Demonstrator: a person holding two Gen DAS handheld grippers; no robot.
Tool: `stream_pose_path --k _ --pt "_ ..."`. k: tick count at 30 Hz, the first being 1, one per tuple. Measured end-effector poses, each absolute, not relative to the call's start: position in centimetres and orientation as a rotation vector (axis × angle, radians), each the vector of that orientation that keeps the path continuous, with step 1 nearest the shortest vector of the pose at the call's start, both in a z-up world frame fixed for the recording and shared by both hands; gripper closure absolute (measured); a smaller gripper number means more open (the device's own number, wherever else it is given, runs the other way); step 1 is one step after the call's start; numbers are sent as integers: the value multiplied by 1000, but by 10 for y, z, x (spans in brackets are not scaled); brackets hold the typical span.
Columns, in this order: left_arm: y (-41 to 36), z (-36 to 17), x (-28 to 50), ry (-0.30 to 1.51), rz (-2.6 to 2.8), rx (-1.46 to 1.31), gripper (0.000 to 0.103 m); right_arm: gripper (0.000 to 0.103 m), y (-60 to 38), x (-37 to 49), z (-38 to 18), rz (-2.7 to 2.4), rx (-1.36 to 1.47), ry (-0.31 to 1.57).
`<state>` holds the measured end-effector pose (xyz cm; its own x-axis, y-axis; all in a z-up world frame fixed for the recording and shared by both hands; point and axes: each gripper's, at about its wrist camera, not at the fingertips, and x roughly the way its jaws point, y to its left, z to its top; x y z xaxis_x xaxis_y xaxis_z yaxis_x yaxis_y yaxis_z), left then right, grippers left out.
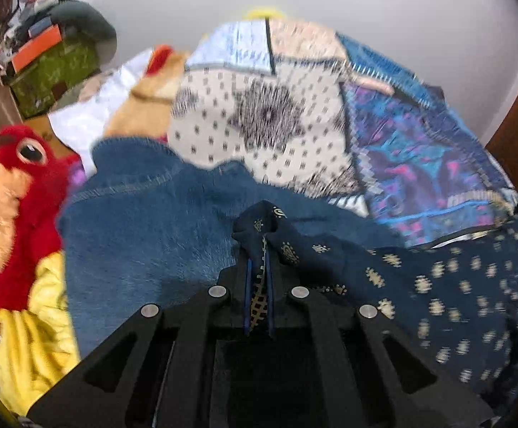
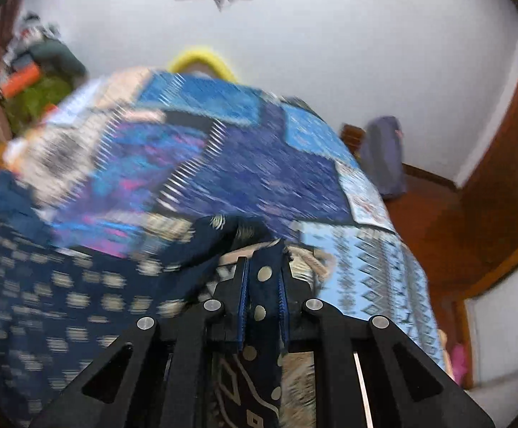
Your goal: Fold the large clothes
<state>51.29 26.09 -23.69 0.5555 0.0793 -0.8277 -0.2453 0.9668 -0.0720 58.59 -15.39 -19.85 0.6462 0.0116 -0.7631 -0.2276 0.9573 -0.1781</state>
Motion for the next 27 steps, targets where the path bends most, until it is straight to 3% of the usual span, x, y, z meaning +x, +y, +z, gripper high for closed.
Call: stream_pose_path --k 10,14,16,27 --pt "263 -256 509 971 184 -203 91 90 -206 589 -244 124 -287 982" --pt "259 -246 491 991 201 -158 72 90 -225 586 -243 75 -260 1028" --pt "254 -237 477 987 199 -131 69 89 -229 579 -240 37 -281 1044" --pt "209 -162 379 896 146 -46 65 89 -231 459 -143 239 -174 933"
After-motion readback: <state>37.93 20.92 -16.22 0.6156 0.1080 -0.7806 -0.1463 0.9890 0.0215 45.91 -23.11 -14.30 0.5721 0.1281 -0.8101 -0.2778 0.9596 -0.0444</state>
